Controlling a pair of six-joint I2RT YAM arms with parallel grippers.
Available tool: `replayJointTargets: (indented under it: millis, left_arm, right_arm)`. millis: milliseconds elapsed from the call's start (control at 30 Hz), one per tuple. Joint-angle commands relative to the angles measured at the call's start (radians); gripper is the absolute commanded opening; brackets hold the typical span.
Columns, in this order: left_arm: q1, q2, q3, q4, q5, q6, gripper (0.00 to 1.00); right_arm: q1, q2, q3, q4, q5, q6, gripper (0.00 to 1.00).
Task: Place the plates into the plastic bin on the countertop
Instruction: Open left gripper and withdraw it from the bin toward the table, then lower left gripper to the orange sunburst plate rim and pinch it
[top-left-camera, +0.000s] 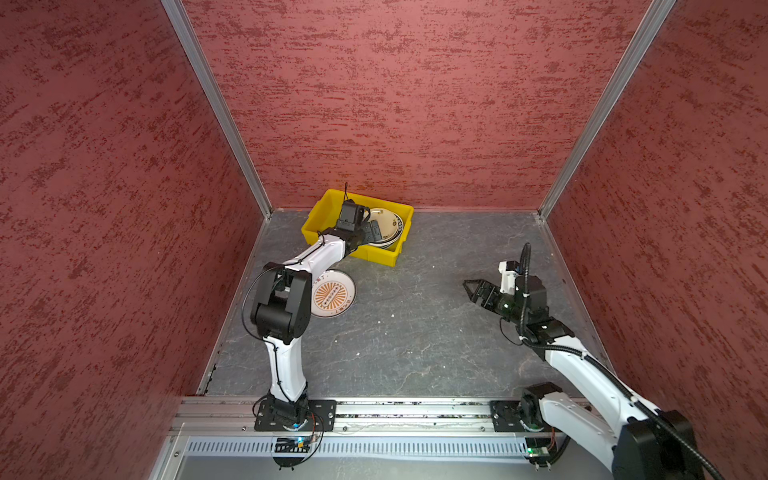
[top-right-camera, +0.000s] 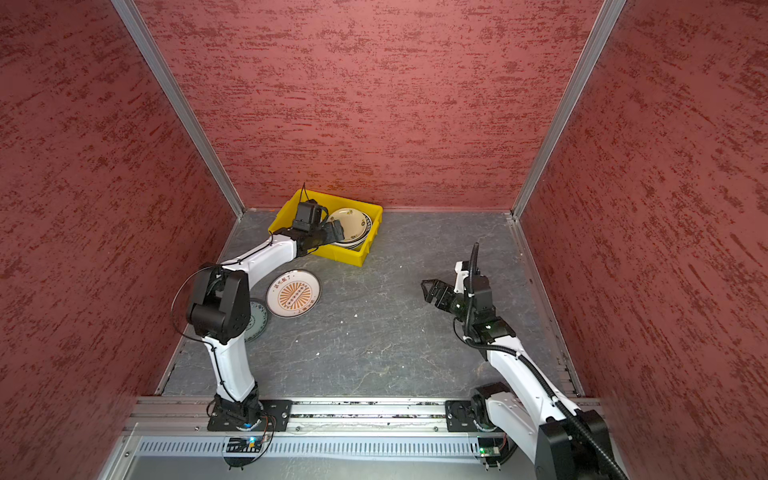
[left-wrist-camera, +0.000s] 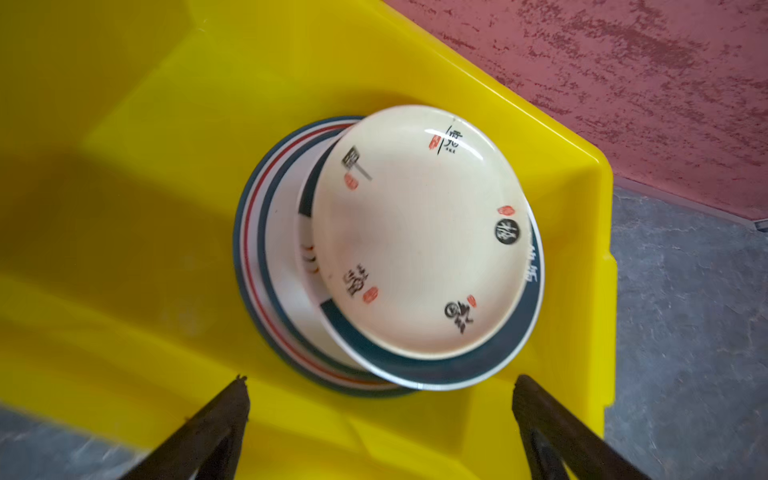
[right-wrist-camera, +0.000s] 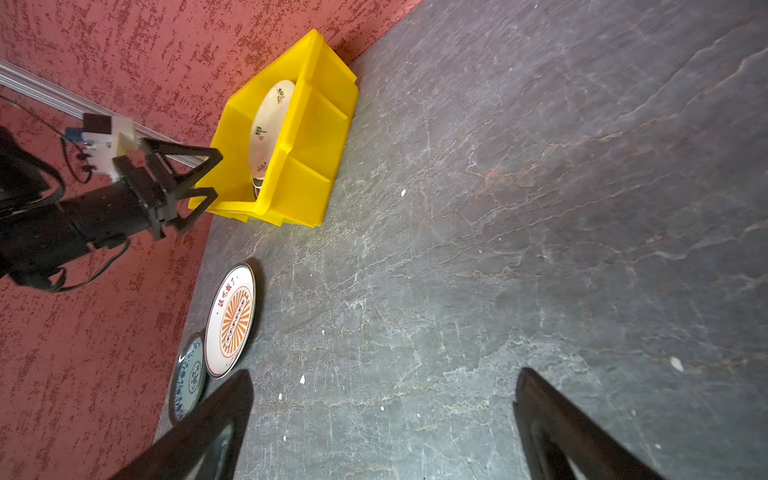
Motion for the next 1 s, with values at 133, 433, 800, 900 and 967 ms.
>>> replayJointTargets:
  millis: [133, 433, 800, 900, 967]
  left_arm:
    - [0.006, -0.280, -0.218, 0.068, -0.076, -0.069, 0.99]
    - [0.068, -0.647, -0.579, -0.026, -0.140, -0.201, 0.99]
    - [0.212, -0.865, -0.879, -0.037, 0.047, -0.394, 0.92]
    - [0.249, -0.891, -0.951, 0.026, 0.106, -0.429, 0.74]
    - [0.263, -0.901, -0.973, 0.039, 0.119, -0.443, 0.54]
  right_arm:
    - [-0.001, 0.015, 0.011, 0.035, 0.008, -0.008, 0.99]
    - [-0.001, 0.021, 0.008, 0.064, -0.015, -0.017, 0.99]
    - [-0.002, 0.058, 0.008, 0.088, -0.043, -0.029, 0.99]
    - [-0.001, 0.074, 0.027, 0.072, -0.040, -0.040, 0.99]
    - [-0.002, 0.080, 0.033, 0.071, -0.037, -0.042, 0.99]
